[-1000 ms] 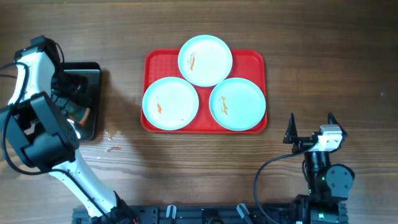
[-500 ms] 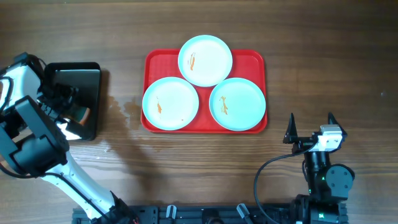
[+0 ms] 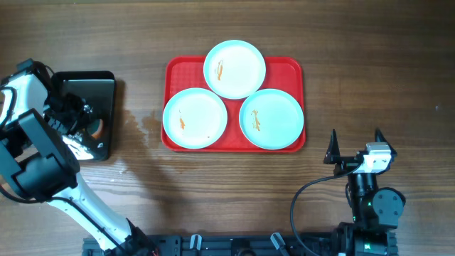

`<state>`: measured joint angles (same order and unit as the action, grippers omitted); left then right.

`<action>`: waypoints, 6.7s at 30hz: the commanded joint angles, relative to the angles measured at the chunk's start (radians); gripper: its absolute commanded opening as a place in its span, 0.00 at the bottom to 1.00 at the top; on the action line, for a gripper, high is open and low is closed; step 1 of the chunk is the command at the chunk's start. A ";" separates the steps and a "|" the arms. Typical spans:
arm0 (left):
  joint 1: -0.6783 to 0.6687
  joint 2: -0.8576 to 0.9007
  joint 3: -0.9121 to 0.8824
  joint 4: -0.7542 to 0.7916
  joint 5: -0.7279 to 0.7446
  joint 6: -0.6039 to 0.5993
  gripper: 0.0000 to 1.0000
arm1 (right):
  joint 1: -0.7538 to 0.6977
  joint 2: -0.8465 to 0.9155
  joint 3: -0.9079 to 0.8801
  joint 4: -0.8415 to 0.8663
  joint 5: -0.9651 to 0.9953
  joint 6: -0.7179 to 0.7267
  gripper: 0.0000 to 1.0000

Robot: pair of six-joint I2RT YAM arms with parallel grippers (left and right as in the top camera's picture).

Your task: Clean dirty plates on tray and stack at the side

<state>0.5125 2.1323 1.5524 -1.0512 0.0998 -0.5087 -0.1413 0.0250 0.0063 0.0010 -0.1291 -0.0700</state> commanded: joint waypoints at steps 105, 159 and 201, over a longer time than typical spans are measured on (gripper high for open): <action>-0.006 -0.115 -0.227 0.388 -0.151 0.059 0.65 | -0.005 -0.001 -0.001 0.005 0.014 -0.008 1.00; -0.006 -0.230 -0.296 0.356 -0.116 0.075 0.71 | -0.005 -0.001 -0.001 0.005 0.014 -0.008 1.00; -0.006 -0.575 -0.296 0.356 0.270 0.112 0.04 | -0.005 -0.001 -0.001 0.006 0.014 -0.008 1.00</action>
<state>0.5114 1.6085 1.2518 -0.7052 0.2989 -0.4305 -0.1413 0.0250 0.0063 0.0010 -0.1291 -0.0700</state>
